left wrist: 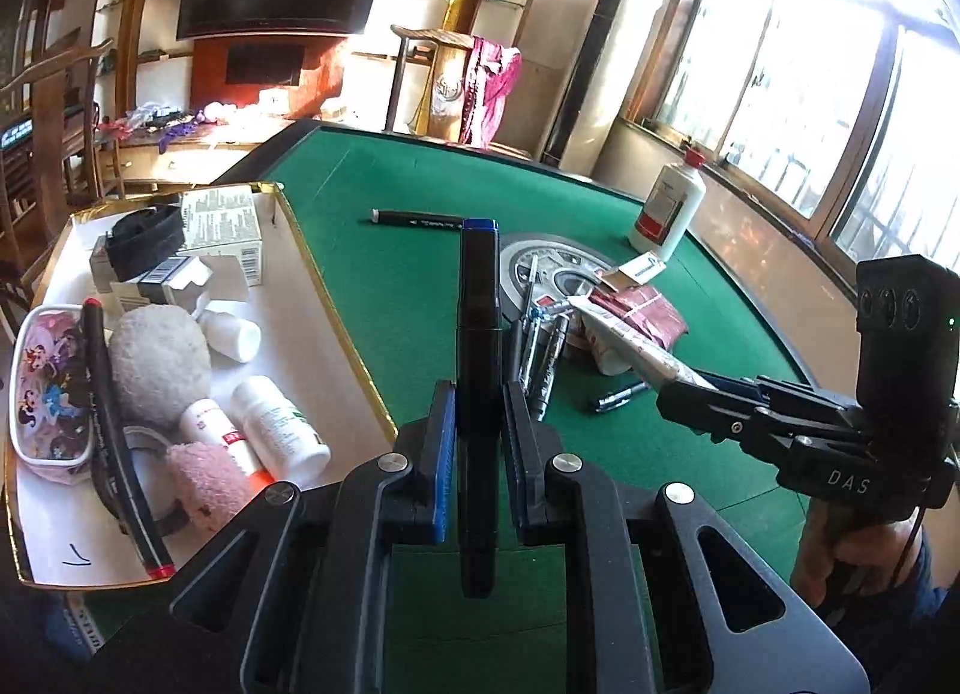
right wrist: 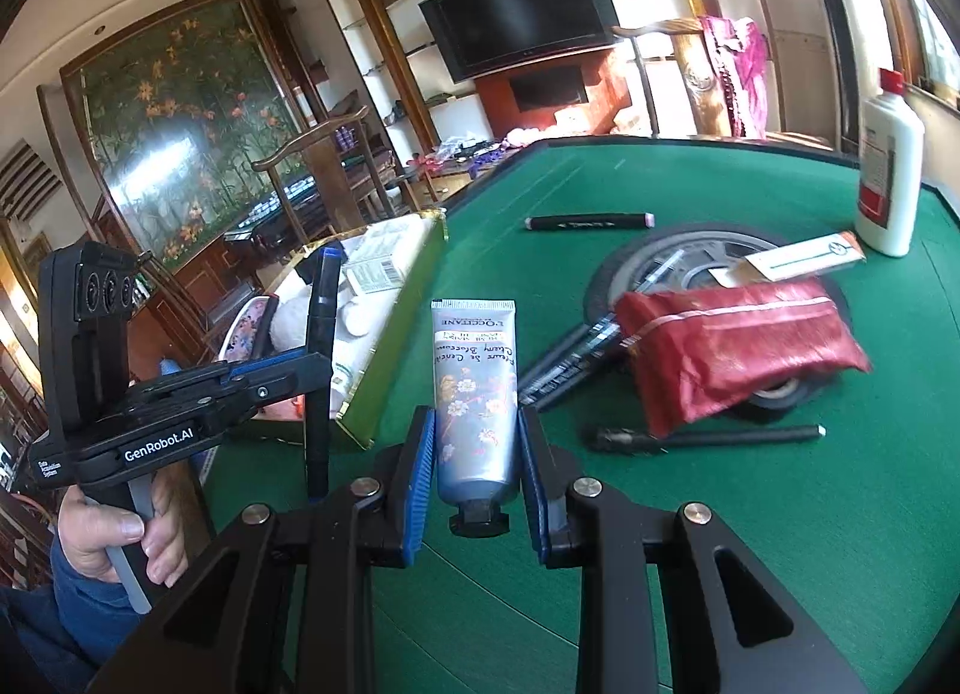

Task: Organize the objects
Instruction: 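Carry the marker with left tool while right tool carries tube to tray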

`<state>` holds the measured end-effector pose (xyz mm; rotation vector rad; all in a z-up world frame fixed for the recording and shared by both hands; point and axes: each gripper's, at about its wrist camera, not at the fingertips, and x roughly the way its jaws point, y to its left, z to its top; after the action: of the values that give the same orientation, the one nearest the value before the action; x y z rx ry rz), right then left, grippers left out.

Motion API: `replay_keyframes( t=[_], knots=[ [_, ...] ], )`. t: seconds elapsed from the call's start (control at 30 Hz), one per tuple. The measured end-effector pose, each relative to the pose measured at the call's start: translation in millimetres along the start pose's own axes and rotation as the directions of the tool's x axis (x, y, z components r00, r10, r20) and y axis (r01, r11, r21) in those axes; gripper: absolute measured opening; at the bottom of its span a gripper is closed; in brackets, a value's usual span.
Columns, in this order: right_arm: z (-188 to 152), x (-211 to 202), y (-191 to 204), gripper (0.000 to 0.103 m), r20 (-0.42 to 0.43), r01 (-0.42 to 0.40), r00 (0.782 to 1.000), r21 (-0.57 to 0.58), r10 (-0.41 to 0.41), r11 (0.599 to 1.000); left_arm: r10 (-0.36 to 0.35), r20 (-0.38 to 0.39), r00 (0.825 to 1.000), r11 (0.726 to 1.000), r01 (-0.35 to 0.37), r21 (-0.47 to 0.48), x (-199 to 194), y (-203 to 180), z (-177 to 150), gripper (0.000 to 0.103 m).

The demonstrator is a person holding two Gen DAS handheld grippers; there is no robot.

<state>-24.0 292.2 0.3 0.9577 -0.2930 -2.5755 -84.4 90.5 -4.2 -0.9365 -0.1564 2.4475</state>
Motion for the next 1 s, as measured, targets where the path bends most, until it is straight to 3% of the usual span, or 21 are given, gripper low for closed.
replay_keyframes(
  t=[0.43,0.63,1.0],
  knots=[
    [28,60,79,0.026,-0.020,-0.037,0.999,-0.131,0.035,0.991,0.043,0.083,0.996,0.992,-0.033,-0.119,-40,63,8,0.014],
    [33,97,103,0.026,-0.060,-0.048,0.997,-0.153,0.039,0.987,0.072,0.057,0.996,0.983,-0.061,-0.174,-33,91,5,0.014],
    [35,145,105,0.026,-0.125,-0.042,0.992,-0.092,0.030,0.995,0.100,-0.016,0.995,0.967,-0.101,-0.234,-6,119,2,0.014]
  ],
)
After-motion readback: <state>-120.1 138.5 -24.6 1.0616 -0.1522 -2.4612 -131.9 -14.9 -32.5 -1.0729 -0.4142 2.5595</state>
